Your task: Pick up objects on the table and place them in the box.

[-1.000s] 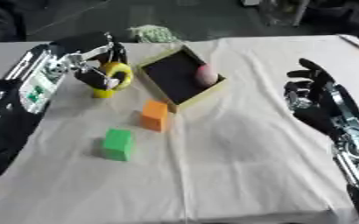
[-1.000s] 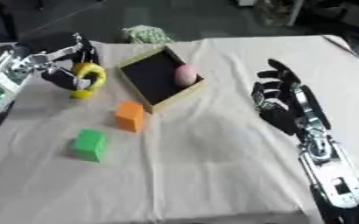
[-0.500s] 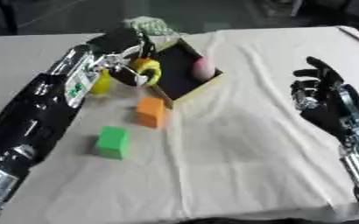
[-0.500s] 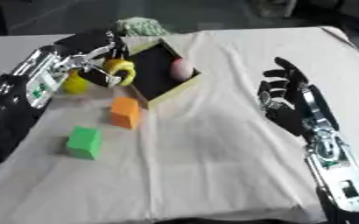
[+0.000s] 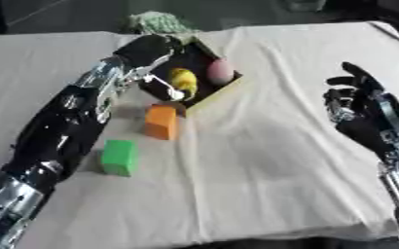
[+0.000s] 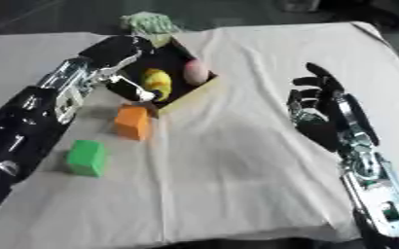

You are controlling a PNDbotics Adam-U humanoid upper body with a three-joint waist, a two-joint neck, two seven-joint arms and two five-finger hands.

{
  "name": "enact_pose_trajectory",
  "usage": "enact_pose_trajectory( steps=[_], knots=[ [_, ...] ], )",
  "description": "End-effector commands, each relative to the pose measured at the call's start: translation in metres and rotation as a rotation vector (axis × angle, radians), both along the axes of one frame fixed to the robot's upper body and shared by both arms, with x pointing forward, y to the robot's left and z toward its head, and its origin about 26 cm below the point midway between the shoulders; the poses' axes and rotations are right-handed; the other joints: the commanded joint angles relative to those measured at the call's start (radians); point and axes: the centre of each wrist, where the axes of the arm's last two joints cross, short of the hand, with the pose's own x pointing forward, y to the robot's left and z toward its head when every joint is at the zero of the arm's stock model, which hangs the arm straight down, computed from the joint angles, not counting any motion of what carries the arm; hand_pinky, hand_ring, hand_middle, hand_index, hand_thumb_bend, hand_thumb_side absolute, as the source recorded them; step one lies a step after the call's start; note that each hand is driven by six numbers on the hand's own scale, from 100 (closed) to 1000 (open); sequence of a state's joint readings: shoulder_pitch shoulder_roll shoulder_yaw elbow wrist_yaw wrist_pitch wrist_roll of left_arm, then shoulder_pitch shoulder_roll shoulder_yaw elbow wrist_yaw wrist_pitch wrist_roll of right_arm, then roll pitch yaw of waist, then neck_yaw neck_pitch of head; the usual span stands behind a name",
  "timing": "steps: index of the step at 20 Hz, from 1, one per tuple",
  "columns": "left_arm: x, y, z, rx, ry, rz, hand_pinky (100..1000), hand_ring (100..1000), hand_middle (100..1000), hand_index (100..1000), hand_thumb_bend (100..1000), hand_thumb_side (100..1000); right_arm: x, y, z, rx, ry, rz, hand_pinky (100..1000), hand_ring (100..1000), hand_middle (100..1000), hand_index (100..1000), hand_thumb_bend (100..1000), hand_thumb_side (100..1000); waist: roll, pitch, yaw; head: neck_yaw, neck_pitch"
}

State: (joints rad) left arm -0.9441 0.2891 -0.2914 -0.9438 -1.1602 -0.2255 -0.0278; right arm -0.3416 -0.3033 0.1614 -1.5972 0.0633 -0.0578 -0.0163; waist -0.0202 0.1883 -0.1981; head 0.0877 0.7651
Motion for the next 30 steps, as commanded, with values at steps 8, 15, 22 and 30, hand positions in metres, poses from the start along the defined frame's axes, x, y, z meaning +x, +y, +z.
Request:
enact_pose_trajectory(
  steps=[8,15,22,30],
  knots=[
    [-0.008,0.009,0.048,-0.125,-0.11,-0.008,721,668,659,825,563,480,0.0,-0.005,0.006,-0.001,-0.021,-0.013,661,695,743,967,100,280,0.003,-0.023,0.025,-0.006,0.005],
    [-0.055,0.043,0.083,-0.082,0.139,-0.165,718,660,649,818,500,422,-0.002,-0.015,0.001,-0.013,-0.012,-0.049,662,696,744,968,100,281,0.015,-0.039,0.072,-0.04,0.005],
    [-0.099,0.08,0.068,0.002,0.453,-0.188,726,678,675,833,468,374,-0.004,-0.019,-0.001,-0.02,-0.007,-0.063,662,697,745,968,100,282,0.023,-0.046,0.097,-0.057,0.005],
    [-0.111,0.094,0.039,0.073,0.717,-0.199,727,685,685,842,463,335,-0.004,-0.02,-0.002,-0.023,-0.005,-0.064,663,699,747,968,100,283,0.021,-0.049,0.101,-0.051,0.005]
  ],
)
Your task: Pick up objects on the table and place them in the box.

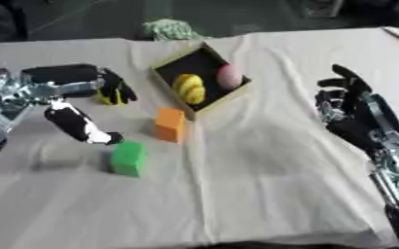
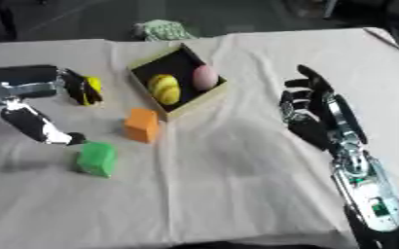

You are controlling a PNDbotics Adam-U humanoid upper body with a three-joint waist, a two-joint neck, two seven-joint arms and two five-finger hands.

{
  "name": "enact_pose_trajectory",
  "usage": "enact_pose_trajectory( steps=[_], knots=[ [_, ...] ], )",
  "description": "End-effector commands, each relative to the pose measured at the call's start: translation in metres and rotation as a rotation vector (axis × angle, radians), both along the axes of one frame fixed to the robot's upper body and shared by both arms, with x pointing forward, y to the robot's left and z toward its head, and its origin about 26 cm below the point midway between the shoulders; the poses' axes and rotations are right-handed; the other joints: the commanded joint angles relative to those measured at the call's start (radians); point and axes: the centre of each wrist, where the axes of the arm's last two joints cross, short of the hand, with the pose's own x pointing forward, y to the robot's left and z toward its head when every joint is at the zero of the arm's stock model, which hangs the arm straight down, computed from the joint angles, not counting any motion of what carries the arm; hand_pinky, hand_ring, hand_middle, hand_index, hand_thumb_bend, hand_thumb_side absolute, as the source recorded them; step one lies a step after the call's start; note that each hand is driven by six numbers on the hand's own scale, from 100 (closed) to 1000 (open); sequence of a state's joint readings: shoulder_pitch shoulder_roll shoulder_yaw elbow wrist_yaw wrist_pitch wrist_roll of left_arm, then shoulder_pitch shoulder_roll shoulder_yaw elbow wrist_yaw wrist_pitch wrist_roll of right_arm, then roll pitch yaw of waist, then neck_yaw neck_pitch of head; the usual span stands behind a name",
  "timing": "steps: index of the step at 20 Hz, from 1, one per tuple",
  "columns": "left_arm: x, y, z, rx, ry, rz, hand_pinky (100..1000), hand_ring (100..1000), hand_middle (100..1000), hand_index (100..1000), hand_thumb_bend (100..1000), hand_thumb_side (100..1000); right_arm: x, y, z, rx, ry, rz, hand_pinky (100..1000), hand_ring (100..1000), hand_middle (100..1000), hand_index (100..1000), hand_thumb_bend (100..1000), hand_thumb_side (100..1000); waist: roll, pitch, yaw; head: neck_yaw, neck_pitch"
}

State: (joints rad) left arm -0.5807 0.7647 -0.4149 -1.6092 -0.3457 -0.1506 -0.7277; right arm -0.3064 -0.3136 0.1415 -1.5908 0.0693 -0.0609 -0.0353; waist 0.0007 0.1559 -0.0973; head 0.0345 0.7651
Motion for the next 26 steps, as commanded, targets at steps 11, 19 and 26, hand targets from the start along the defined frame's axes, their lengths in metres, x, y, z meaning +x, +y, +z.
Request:
enact_pose_trajectory(
  steps=[11,19,26],
  knots=[
    [0.0,-0.001,-0.021,0.076,0.101,-0.005,731,692,699,859,488,334,0.001,-0.007,0.007,-0.021,-0.02,-0.01,664,700,748,969,100,285,-0.004,-0.022,0.002,0.007,0.005],
    [0.007,-0.005,-0.04,0.076,0.015,0.078,738,699,709,866,498,332,0.001,-0.006,0.005,-0.016,-0.016,-0.009,664,701,749,969,100,286,-0.009,-0.025,-0.001,0.005,0.005],
    [0.006,-0.002,-0.041,0.086,-0.027,0.098,736,695,705,861,497,341,0.001,-0.007,0.004,-0.017,-0.013,-0.012,664,702,750,969,100,288,-0.009,-0.025,-0.001,0.0,0.005]
  ],
)
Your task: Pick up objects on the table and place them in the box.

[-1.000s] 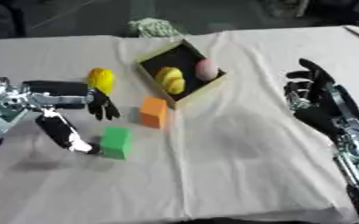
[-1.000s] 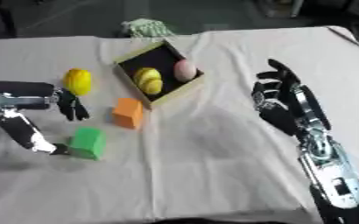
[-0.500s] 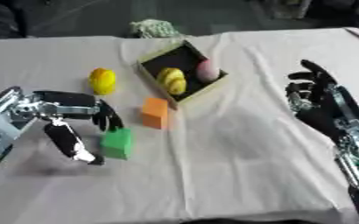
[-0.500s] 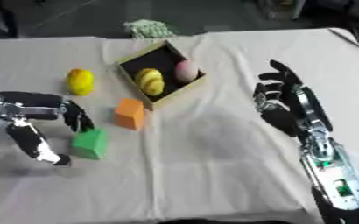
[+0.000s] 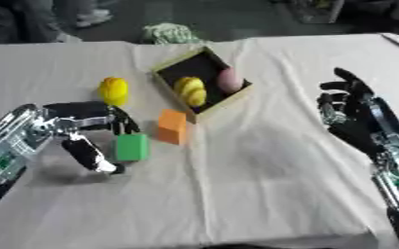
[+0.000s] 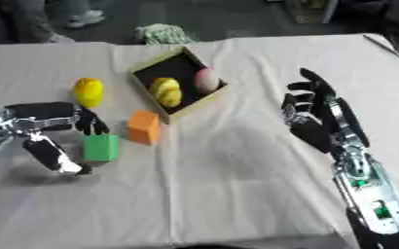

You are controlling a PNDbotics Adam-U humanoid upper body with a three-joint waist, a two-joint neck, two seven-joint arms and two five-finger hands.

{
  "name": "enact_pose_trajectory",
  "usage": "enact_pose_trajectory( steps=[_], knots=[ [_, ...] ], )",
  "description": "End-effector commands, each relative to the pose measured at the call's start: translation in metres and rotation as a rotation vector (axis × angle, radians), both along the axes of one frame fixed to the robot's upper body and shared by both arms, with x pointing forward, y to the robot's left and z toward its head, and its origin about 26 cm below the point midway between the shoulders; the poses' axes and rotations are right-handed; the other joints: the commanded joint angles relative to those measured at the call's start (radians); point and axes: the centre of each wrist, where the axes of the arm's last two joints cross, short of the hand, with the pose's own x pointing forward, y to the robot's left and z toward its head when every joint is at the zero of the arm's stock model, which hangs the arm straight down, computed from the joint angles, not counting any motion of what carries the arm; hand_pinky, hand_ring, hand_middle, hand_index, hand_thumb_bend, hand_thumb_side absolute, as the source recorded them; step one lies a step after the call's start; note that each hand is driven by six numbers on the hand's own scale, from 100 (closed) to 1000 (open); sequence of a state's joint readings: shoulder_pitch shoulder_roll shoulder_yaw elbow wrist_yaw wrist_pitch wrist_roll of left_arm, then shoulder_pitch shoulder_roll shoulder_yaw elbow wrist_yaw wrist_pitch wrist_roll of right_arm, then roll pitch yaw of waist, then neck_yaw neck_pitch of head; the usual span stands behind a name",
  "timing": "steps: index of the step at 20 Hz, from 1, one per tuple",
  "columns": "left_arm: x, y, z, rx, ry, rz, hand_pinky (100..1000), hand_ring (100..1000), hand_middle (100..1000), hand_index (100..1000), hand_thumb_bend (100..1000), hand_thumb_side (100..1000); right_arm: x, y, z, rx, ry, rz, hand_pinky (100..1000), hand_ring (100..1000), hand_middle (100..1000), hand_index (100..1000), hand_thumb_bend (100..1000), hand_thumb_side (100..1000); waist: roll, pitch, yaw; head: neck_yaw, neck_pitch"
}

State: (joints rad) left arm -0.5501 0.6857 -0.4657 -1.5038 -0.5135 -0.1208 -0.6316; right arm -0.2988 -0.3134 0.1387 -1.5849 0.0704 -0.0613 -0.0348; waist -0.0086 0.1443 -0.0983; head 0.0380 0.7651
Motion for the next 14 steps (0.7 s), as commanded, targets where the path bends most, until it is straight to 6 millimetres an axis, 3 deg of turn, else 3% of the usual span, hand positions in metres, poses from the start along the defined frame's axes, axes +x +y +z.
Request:
enact_pose_trajectory(
  steps=[1,8,14],
  knots=[
    [-0.002,0.005,0.012,0.033,-0.019,-0.011,737,696,705,862,497,342,0.002,-0.005,0.008,-0.016,-0.024,-0.006,664,702,750,969,100,288,0.001,-0.014,0.0,-0.004,0.005],
    [-0.009,0.003,0.033,0.037,-0.052,-0.038,740,698,708,864,501,345,0.002,-0.006,0.007,-0.019,-0.022,-0.006,665,703,751,969,100,289,0.003,-0.016,0.004,-0.008,0.005],
    [-0.007,-0.004,0.029,0.038,-0.08,-0.026,730,684,696,853,488,334,0.002,-0.005,0.007,-0.018,-0.02,-0.002,665,703,752,970,100,290,0.002,-0.018,0.005,-0.01,0.005]
  ],
)
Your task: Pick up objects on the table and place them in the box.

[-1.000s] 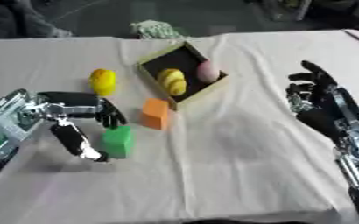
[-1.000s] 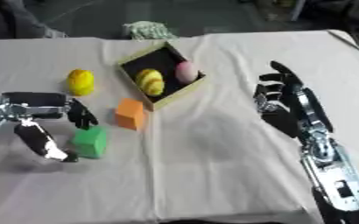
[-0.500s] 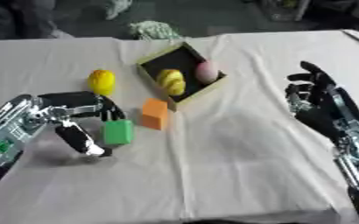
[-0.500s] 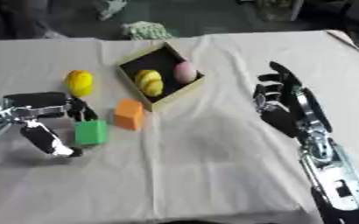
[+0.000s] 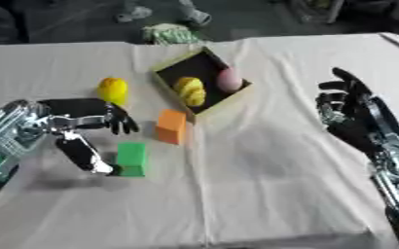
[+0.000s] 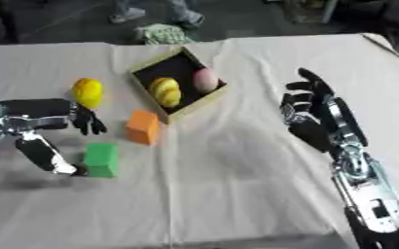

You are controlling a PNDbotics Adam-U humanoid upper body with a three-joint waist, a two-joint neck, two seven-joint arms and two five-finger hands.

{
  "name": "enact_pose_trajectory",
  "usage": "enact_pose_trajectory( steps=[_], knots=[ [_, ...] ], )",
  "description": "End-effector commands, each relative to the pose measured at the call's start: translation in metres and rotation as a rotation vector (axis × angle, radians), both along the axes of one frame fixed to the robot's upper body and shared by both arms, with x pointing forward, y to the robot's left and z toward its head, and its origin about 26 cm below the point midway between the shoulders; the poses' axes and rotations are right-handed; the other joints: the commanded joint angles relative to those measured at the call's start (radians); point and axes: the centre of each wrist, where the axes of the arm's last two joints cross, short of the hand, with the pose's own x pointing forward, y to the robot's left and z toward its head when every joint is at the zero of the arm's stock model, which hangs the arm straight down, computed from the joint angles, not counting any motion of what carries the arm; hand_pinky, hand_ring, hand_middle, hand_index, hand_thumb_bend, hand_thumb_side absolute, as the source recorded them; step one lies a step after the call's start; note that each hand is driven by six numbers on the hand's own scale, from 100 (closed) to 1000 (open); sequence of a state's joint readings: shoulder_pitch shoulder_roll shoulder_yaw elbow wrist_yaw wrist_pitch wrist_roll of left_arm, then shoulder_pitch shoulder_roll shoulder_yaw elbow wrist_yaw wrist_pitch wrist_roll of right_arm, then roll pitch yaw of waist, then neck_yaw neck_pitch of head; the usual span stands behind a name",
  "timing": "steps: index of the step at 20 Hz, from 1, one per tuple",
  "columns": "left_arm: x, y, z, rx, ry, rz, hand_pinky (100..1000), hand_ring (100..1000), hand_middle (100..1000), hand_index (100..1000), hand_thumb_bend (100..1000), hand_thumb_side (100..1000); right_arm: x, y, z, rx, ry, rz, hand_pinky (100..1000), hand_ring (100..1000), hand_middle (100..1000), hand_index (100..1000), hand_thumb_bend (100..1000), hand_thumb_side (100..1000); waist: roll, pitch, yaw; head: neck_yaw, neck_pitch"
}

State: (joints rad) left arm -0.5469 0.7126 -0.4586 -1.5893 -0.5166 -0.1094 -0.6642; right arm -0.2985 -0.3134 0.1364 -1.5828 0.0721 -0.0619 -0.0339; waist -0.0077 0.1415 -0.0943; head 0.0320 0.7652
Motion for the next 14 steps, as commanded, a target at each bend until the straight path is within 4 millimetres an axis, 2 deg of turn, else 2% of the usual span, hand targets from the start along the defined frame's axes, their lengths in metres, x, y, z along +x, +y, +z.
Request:
enact_pose_trajectory(
  steps=[1,8,14],
  knots=[
    [0.003,0.001,0.008,0.017,-0.057,0.017,732,684,697,854,489,332,0.002,-0.004,0.007,-0.017,-0.021,0.0,665,703,752,970,100,290,0.0,-0.015,0.001,-0.004,0.005],
    [0.009,-0.004,-0.004,0.038,-0.109,0.028,740,693,707,860,494,332,0.002,-0.003,0.007,-0.017,-0.019,0.001,665,704,753,970,100,291,-0.002,-0.017,-0.001,-0.007,0.005],
    [0.012,-0.005,-0.013,0.062,-0.079,0.024,742,696,712,862,489,328,0.002,-0.002,0.006,-0.016,-0.019,0.006,665,705,754,970,100,293,-0.001,-0.016,-0.002,-0.009,0.005]
  ],
)
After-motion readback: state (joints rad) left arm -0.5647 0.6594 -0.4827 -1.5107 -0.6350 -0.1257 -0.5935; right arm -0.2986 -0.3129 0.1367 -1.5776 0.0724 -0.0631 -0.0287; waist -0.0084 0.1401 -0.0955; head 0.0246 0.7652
